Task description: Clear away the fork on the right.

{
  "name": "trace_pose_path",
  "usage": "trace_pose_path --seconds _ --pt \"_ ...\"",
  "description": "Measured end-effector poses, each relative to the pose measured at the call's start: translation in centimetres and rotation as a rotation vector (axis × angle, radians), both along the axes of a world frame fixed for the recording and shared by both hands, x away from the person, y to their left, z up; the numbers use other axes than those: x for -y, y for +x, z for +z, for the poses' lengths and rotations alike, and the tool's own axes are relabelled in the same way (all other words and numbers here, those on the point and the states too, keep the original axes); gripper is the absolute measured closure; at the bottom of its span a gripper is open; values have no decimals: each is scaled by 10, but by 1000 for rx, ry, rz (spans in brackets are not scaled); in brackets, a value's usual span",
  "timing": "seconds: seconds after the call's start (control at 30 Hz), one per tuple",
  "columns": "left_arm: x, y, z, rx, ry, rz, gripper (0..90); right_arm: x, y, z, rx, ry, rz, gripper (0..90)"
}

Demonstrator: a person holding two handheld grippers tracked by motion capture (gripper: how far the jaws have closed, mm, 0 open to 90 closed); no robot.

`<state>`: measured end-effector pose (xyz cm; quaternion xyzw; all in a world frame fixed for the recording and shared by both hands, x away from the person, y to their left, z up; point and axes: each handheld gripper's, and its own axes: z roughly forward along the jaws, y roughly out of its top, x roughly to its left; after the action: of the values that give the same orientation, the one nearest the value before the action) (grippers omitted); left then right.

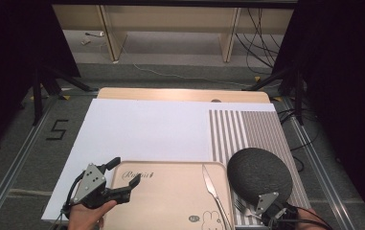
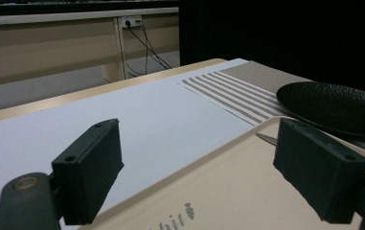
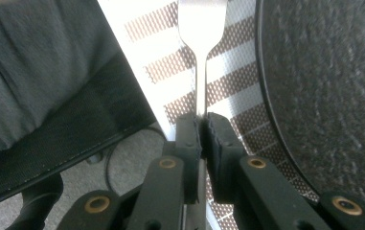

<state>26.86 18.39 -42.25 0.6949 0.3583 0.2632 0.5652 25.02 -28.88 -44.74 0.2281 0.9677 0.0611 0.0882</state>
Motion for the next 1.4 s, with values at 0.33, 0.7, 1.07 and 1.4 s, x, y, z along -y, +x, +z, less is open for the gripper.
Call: trace_pose_path --seconds 0.33,0.7,1.07,1.4 --pt "0 0 0 2 1 2 162 -4 -2 15 44 107 18 848" --pt "0 0 0 3 3 2 163 -13 5 33 67 340 -35 848" --pt "0 0 0 5 4 2 163 -43 18 46 48 509 -48 849" --pt "0 -1 1 7 5 1 162 -77 24 48 -3 566 -16 849"
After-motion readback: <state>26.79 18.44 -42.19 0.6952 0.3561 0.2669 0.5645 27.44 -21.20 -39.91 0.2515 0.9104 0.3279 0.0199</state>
